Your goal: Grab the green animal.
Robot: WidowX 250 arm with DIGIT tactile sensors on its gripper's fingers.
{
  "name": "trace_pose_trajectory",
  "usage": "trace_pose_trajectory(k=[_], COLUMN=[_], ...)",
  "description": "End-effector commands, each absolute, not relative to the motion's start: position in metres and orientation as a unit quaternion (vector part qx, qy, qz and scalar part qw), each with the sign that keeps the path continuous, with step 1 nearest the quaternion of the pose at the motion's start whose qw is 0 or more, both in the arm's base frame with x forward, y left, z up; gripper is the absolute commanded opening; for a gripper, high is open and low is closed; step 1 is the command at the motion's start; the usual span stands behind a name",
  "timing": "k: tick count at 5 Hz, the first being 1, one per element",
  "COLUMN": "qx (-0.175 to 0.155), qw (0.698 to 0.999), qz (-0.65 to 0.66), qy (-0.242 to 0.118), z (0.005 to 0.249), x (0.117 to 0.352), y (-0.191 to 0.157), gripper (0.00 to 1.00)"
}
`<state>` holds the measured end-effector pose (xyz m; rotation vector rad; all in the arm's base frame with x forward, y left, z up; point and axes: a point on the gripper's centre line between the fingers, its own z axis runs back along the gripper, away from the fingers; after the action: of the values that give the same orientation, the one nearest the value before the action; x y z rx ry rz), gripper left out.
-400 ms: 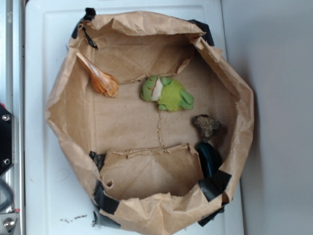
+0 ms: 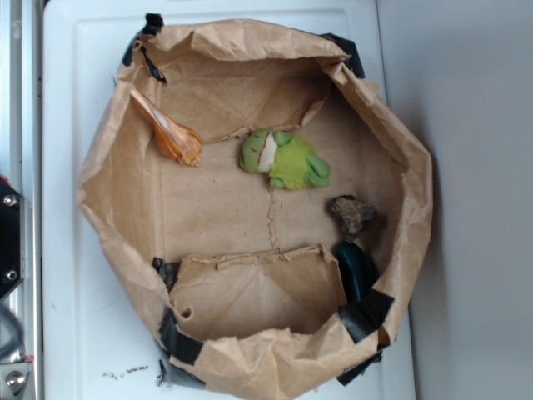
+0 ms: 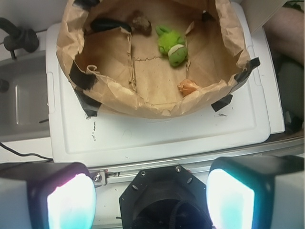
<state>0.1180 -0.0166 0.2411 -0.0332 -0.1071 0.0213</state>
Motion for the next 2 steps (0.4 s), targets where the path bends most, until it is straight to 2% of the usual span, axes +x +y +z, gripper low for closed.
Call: trace_pose_trajectory(k=[1,2], qx=[-0.054,-0.066], qw=[0.983,0.985], qz=[-0.175,-0.154], qy=[-0.010,-0.035], z=[0.214,0.231], x=[0.200,0.250], y=[-0.013,-0.002], gripper=[1.00,1.00])
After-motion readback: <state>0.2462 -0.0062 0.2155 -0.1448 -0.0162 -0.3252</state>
